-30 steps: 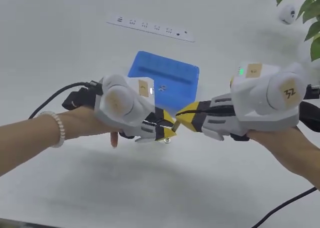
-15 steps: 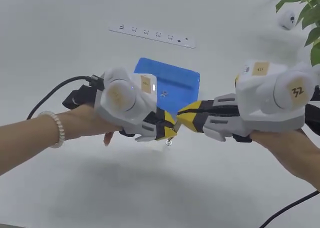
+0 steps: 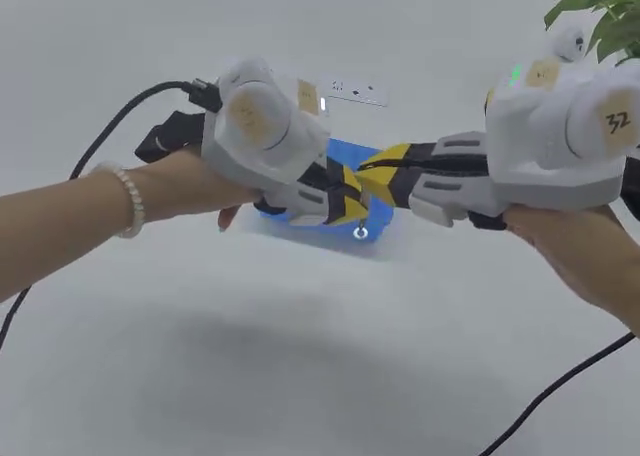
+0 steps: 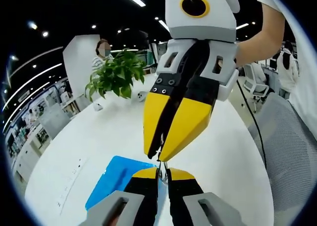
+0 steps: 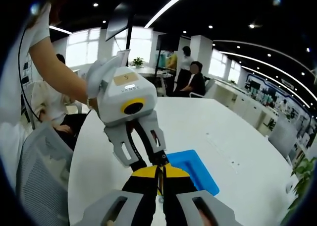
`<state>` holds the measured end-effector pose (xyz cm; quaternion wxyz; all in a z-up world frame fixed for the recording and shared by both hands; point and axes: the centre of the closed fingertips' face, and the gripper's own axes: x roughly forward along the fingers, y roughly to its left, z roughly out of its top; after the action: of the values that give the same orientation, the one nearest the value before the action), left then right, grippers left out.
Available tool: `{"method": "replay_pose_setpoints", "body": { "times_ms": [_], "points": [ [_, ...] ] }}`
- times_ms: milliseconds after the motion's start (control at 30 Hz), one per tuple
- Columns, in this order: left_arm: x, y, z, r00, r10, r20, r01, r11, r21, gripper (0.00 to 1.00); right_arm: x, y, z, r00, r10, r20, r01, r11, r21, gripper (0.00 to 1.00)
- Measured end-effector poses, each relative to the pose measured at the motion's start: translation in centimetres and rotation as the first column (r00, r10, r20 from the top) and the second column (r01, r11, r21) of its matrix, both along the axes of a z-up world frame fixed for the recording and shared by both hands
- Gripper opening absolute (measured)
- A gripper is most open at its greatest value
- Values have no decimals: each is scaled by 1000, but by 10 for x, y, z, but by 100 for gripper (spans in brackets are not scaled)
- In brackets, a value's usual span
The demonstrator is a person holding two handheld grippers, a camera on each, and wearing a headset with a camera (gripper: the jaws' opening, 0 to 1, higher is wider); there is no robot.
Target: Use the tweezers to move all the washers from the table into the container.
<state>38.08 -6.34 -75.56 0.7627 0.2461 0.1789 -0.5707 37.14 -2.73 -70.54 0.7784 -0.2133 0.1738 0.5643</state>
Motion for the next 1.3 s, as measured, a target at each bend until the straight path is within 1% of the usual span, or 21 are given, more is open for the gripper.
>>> {"method": "replay_pose_setpoints", "body": {
  "times_ms": [133, 200, 233, 333, 400, 467, 500, 533, 567, 667, 833, 900, 933, 1000, 1067, 1100, 1133, 1167, 1200, 1233, 1300],
  "points": [
    [15, -2, 2, 1000, -5, 10, 4, 1000, 18, 2, 14, -1, 2, 1000, -18, 15, 18, 1000, 6, 0],
    [21, -2, 1, 1000, -3, 26, 3, 1000, 25, 2, 22, -3, 1, 999, -33, 25, 33, 999, 7, 0],
    [33, 1, -1, 1000, -2, 28, 1, 1000, 23, 2, 23, -3, 1, 999, -35, 26, 35, 999, 8, 0],
    [41, -2, -4, 1000, 6, 22, -7, 1000, 20, 3, 34, -4, -3, 998, -55, 24, 54, 998, 12, 0],
    [46, -3, -9, 1000, 6, 26, -7, 999, 31, 3, 40, -6, -8, 998, -65, 20, 65, 998, 9, 0],
    [49, -5, -14, 1000, 8, 12, -8, 999, 33, 3, 45, -7, -15, 997, -73, 11, 73, 997, 1, 0],
    [55, -4, -20, 1000, 11, 16, -11, 999, 33, 3, 47, -8, -18, 997, -78, 6, 78, 997, -4, 0],
    [57, -4, -26, 1000, 13, 5, -13, 999, 39, 3, 48, -9, -21, 997, -79, -1, 79, 997, -9, 0],
    [56, -6, -31, 1000, 16, -12, -16, 999, 39, 3, 50, -10, -26, 997, -80, -16, 80, 997, -10, 0],
    [56, -5, -42, 999, 14, -31, -12, 999, 51, 4, 52, -11, -38, 996, -85, -33, 84, 996, -22, 0],
    [59, -6, -56, 999, 15, -49, -10, 996, 84, 5, 56, -13, -54, 994, -94, -57, 92, 995, -37, 0],
    [60, -4, -63, 998, 22, -59, -15, 995, 104, 5, 58, -14, -61, 994, -95, -45, 92, 994, -61, 0],
    [60, -4, -65, 998, 23, -65, -15, 994, 110, 5, 59, -15, -64, 993, -97, -60, 93, 994, -62, 0],
    [59, -3, -67, 995, 29, -92, -18, 994, 111, 5, 60, -16, -67, 993, -101, -67, 96, 993, -63, 0],
    [59, -2, -67, 996, 27, -88, -17, 994, 107, 4, 62, -16, -65, 991, -112, -68, 109, 993, -43, 0],
    [59, -1, -66, 995, 35, -99, -25, 995, 101, 4, 62, -18, -65, 990, -118, -82, 115, 992, -44, 0],
    [58, -1, -66, 995, 34, -97, -24, 994, 102, 4, 62, -18, -65, 989, -118, -84, 115, 993, -39, 0],
    [56, 0, -68, 995, 21, -102, -10, 994, 113, 0, 63, -18, -64, 989, -125, -82, 122, 992, -36, 0],
    [57, 1, -70, 996, 31, -85, -21, 993, 117, 0, 64, -19, -64, 989, -128, -80, 125, 991, -42, 0],
    [56, 3, -72, 996, 38, -81, -28, 992, 122, 0, 64, -19, -64, 988, -126, -85, 123, 992, -42, 0],
    [53, 2, -72, 994, 46, -104, -35, 994, 105, 0, 63, -18, -64, 988, -127, -90, 124, 991, -42, 0]
  ]
}}
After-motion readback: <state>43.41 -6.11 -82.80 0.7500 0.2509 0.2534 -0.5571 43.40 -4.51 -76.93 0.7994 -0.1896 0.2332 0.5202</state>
